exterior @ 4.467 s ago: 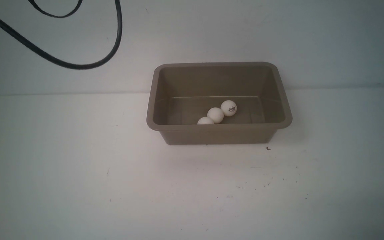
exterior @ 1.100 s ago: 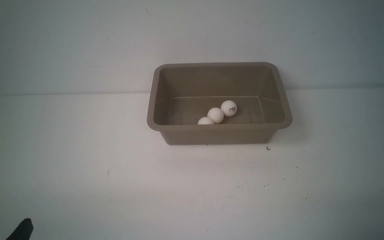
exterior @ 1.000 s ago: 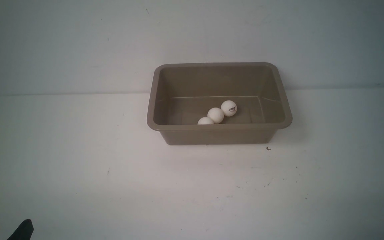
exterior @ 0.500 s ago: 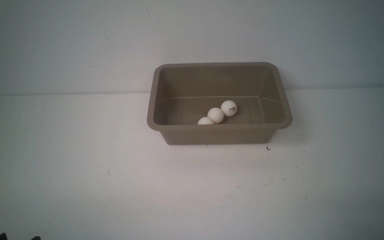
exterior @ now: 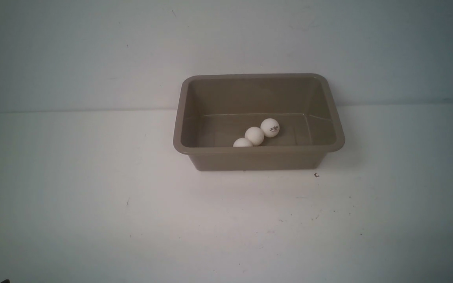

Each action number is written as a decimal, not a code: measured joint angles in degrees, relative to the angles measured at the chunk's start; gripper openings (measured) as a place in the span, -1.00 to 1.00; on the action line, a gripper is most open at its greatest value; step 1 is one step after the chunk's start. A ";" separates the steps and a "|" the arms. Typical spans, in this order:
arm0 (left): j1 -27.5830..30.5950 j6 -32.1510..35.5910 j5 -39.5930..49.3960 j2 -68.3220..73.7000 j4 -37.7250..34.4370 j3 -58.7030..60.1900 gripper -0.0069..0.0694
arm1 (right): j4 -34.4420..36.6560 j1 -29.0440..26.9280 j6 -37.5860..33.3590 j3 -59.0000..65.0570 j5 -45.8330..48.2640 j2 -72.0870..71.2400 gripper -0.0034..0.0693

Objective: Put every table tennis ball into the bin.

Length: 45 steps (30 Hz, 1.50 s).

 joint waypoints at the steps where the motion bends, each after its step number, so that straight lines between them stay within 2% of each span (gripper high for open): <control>1: 0.00 0.00 0.00 0.00 0.00 0.00 0.24 | 0.00 0.00 0.00 0.00 0.00 0.00 -0.25; 9: 0.00 0.00 0.00 -0.17 0.00 0.00 0.24 | 0.00 0.00 0.00 0.00 0.00 0.00 -0.25; 20: 0.00 0.42 4.91 -11.29 0.15 -0.06 0.24 | 0.00 0.00 0.00 0.00 -0.02 0.00 -0.25; 34: 0.06 0.98 5.30 -11.50 0.20 -0.10 0.24 | 0.00 0.00 0.00 0.00 -0.06 0.00 -0.25; 45: 2.78 1.44 5.53 -11.50 0.20 -0.12 0.24 | 0.00 0.00 0.00 0.00 -0.06 0.00 -0.25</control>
